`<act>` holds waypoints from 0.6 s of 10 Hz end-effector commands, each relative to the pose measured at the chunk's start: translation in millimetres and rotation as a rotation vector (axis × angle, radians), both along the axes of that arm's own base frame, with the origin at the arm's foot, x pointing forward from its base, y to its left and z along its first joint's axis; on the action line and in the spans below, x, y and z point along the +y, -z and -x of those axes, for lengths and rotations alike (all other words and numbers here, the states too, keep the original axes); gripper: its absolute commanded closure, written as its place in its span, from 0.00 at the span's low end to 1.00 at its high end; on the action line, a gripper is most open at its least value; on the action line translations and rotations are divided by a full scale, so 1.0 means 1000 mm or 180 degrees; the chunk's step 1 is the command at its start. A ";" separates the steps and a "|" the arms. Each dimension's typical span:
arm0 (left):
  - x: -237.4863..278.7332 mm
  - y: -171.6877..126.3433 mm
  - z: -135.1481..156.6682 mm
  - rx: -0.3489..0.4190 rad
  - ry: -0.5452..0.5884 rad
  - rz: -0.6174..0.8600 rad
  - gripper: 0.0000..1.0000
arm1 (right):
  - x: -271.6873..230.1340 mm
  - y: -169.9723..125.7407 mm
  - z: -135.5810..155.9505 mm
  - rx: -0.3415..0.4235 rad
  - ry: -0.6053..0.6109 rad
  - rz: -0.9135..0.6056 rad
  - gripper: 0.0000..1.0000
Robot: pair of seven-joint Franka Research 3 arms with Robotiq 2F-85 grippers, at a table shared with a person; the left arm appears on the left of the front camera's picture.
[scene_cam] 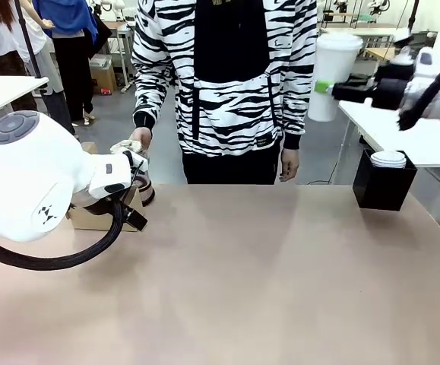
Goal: Pour a drink into a cup and package it in a carrier.
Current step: When a person places the Paper Cup Lid on the 600 ml Paper Cup , lift the 600 ml Paper Cup, then position the Cup Carrier in the center of the table.
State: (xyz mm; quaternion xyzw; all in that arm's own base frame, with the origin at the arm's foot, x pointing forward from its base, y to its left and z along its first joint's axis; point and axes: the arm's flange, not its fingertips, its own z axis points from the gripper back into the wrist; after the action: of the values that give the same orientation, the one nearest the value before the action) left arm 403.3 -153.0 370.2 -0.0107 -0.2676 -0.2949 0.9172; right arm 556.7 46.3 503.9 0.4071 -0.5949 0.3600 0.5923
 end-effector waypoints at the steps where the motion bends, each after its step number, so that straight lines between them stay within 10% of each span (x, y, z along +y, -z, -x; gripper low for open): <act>1: 0.001 0.000 0.000 0.0003 -0.0004 0.0009 0.00 | -0.005 -0.026 0.039 0.0066 -0.0101 -0.0018 0.20; 6: 0.001 0.000 0.000 0.0003 -0.0004 0.0009 0.00 | -0.006 -0.033 0.038 -0.0036 -0.0054 -0.0010 0.20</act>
State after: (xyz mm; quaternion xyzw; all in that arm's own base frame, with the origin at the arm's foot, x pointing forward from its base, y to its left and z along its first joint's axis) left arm 403.2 -153.1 370.2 -0.0107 -0.2676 -0.2950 0.9172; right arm 513.0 38.3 530.8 0.4212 -0.5903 0.3659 0.5833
